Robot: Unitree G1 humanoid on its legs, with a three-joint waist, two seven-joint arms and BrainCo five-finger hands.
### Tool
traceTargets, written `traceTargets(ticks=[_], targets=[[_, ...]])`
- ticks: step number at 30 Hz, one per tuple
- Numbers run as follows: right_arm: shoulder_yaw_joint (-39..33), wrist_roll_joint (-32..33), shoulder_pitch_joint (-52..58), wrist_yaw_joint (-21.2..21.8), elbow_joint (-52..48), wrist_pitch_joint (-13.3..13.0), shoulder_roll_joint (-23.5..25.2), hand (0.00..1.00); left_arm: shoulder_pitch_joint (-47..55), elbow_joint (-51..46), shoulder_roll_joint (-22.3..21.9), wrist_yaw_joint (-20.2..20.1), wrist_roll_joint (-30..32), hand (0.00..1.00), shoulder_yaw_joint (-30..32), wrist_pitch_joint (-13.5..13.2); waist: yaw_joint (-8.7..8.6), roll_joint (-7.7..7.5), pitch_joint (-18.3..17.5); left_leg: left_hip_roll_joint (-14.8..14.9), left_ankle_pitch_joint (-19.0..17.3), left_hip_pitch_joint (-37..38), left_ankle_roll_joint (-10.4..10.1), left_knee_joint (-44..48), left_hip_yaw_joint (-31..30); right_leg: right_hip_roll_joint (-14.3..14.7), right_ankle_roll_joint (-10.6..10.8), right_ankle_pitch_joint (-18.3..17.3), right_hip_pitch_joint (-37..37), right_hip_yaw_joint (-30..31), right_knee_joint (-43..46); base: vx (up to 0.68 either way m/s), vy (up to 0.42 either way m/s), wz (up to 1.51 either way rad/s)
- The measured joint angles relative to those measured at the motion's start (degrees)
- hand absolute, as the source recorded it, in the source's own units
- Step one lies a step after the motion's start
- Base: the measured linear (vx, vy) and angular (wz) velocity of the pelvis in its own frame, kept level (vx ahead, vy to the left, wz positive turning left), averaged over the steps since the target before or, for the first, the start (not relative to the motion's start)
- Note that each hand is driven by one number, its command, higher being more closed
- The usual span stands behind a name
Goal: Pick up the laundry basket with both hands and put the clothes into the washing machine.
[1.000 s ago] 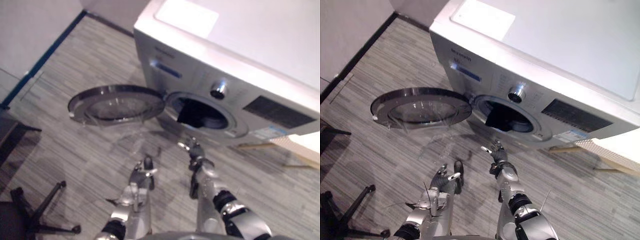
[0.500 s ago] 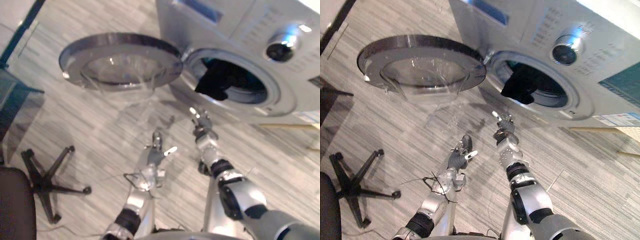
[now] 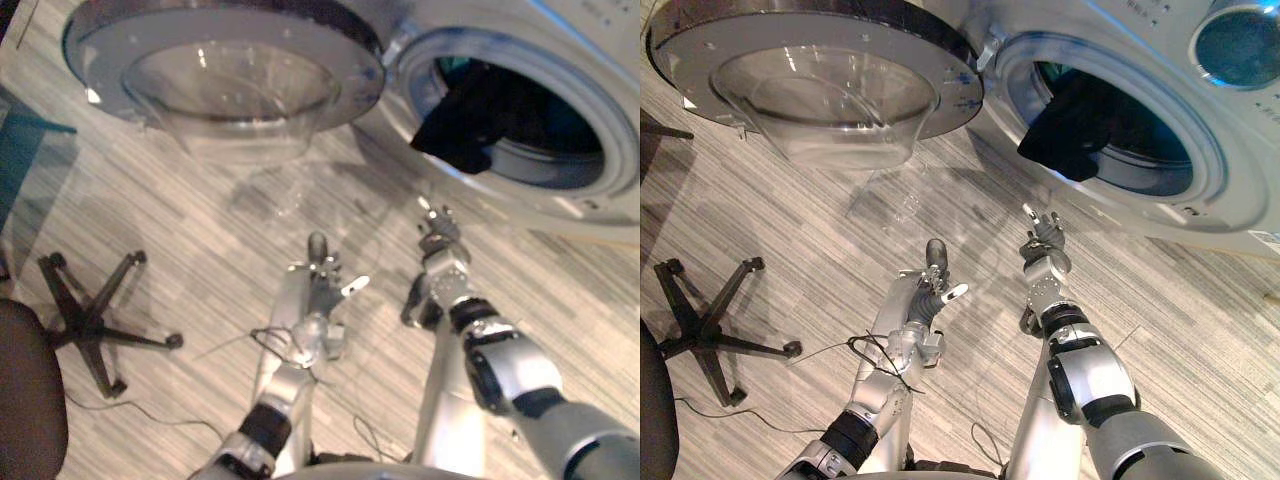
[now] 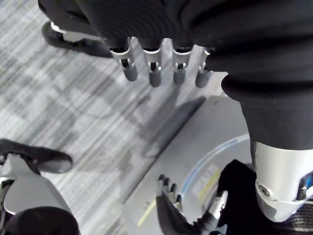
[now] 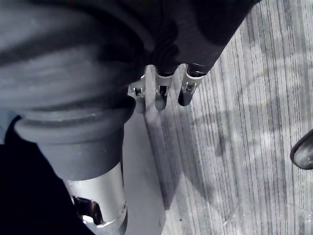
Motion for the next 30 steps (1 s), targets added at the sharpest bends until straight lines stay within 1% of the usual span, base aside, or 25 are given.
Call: traceTargets(ticks=[1,3,5,8,11,13,14,17,18,19,21,22,23,26,27,28,30], targets=[[0.06,0.66,-0.34,-0.19,0.37,-0.16,-0.89,0.00,0.00,-0.85,0.04,0.07,-0.34,0.00,-0.37,0.00,0.09,0.14,0.15,0.01,-0.24,-0.92,-0.32,0.64,-0.13,-0.06,0.02,-0.41,-0.98,0.05,0.77,-0.05,-0.082,0.00],[0.87,2.02,-1.09,-1.48,0.95,-0.76,-1.83,0.00,0.00,-2.44,0.11,0.20,-1.10,0.00,-1.34,-0.04,0.58,0.18,0.17,0.01,-0.39,-2.83,-0.09,1.31,-0.11,-0.10,-0.01,-0.78,-3.28,0.44,2.10,-0.05,-0.063,-0.02],[2.04,2.54,-1.78,-2.37,0.95,-1.10,-3.31,0.00,0.02,-4.00,0.10,0.23,-1.49,0.00,-2.37,-0.05,1.20,0.22,0.20,-0.01,-0.21,-4.90,-0.34,1.55,-0.07,-0.14,-0.12,-0.83,-5.75,0.74,3.02,-0.04,-0.046,-0.02],[2.92,3.84,-3.71,-3.57,0.92,-1.37,-5.12,0.00,0.27,-5.74,0.35,0.55,-2.33,0.00,-3.06,-0.04,1.37,0.43,0.34,-0.05,0.06,-6.95,-0.51,2.01,-0.24,-0.23,-0.40,-1.00,-8.00,0.76,4.05,-0.04,-0.049,0.00],[4.83,4.12,-7.07,-3.82,0.65,-1.70,-8.92,0.00,1.15,-9.21,0.94,1.24,-3.06,0.00,-3.85,-0.13,1.35,0.62,0.43,0.02,0.32,-9.17,-0.45,2.81,-0.37,-0.22,-0.48,-1.12,-10.30,0.91,5.04,-0.01,-0.015,-0.03],[6.54,4.07,-10.87,-4.23,-0.95,-2.13,-14.40,0.00,2.45,-12.00,1.37,1.26,-3.68,0.00,-4.23,-0.16,1.36,0.84,0.58,0.01,0.47,-11.83,-0.60,3.79,-0.66,-0.24,-0.59,-1.06,-12.72,0.87,5.94,-0.03,-0.016,-0.05],[6.72,4.67,-11.61,-5.08,-1.33,-0.78,-15.34,0.00,2.85,-12.58,1.41,1.28,-3.75,0.00,-4.25,-0.18,1.26,0.92,0.67,0.02,0.46,-12.40,-0.60,4.31,-0.80,-0.25,-0.54,-1.09,-13.12,0.85,6.34,0.00,0.000,0.00],[7.15,4.62,-11.83,-6.32,-1.45,-0.72,-16.99,0.00,3.44,-14.92,1.98,1.28,-4.84,0.00,-5.02,-0.27,1.19,1.14,0.84,-0.17,0.43,-14.15,-0.59,5.49,-1.27,-0.40,0.17,-1.68,-14.53,0.92,7.69,-0.01,-0.004,0.03],[7.76,4.63,-12.21,-6.91,-1.46,-0.30,-18.31,0.00,4.10,-16.32,2.11,1.30,-4.88,0.00,-5.15,-0.68,1.13,1.15,0.86,-0.30,0.43,-15.03,-0.59,5.80,-1.37,-0.54,0.28,-1.76,-15.47,1.00,8.26,-0.03,-0.002,0.00],[8.13,4.64,-12.90,-7.33,-1.46,0.66,-19.66,0.00,4.98,-17.76,2.32,1.36,-5.08,0.00,-5.38,-1.09,1.08,1.16,0.86,-0.22,0.44,-16.17,-0.60,6.39,-1.57,-0.50,0.26,-1.76,-16.48,1.00,8.86,-0.04,0.000,-0.02],[8.36,4.68,-14.02,-7.47,-2.19,1.28,-21.01,0.00,6.07,-19.55,2.49,1.44,-5.34,0.00,-5.41,-1.19,0.63,1.16,0.87,-0.21,0.51,-17.81,-0.68,6.98,-1.76,-0.49,0.24,-1.76,-18.12,1.06,9.57,-0.05,0.006,-0.06],[8.40,5.59,-14.81,-8.37,-3.36,2.93,-21.31,0.00,7.04,-20.55,2.60,1.59,-5.36,0.00,-5.34,-1.20,-0.03,1.13,0.88,-0.21,0.59,-18.59,-0.79,7.53,-1.97,-0.47,0.19,-1.72,-18.85,1.04,10.08,-0.05,0.009,-0.03],[8.42,6.04,-14.81,-8.49,-4.00,3.21,-21.30,0.00,7.35,-20.81,2.63,1.60,-5.39,0.00,-5.37,-1.17,-0.28,1.13,0.88,-0.20,0.60,-18.90,-0.80,7.81,-2.06,-0.47,0.18,-1.72,-19.12,1.05,10.35,-0.05,0.011,-0.06],[8.43,7.17,-14.90,-8.74,-5.90,3.31,-21.37,0.00,8.27,-23.02,2.66,2.49,-6.61,0.00,-5.28,-1.17,-0.69,1.06,0.93,0.00,0.73,-20.14,-1.08,8.62,-2.32,-0.25,-0.02,-1.58,-20.31,1.13,11.10,-0.05,0.012,-0.05],[8.53,7.47,-15.16,-8.76,-6.42,3.31,-21.37,0.00,8.73,-24.08,2.66,2.52,-7.09,0.00,-5.11,-1.21,-1.05,0.86,1.05,0.00,0.90,-20.66,-1.30,8.66,-2.46,-0.18,-0.30,-1.41,-20.81,1.08,11.19,-0.06,0.017,-0.05],[9.12,8.26,-16.01,-9.11,-7.58,3.75,-21.35,0.00,9.74,-25.69,2.65,2.56,-7.27,0.00,-4.56,-1.28,-1.82,0.28,1.40,0.07,1.20,-21.44,-1.38,8.67,-2.59,-0.08,-0.80,-1.07,-21.64,1.04,11.34,-0.06,0.017,-0.05],[9.89,8.58,-16.34,-9.51,-8.30,3.79,-21.35,0.00,10.38,-26.37,2.65,2.61,-7.60,0.00,-4.54,-1.26,-2.22,0.20,1.45,0.10,1.44,-22.10,-1.57,8.95,-2.86,-0.05,-1.02,-0.89,-22.22,0.85,11.66,-0.04,0.013,-0.02]])
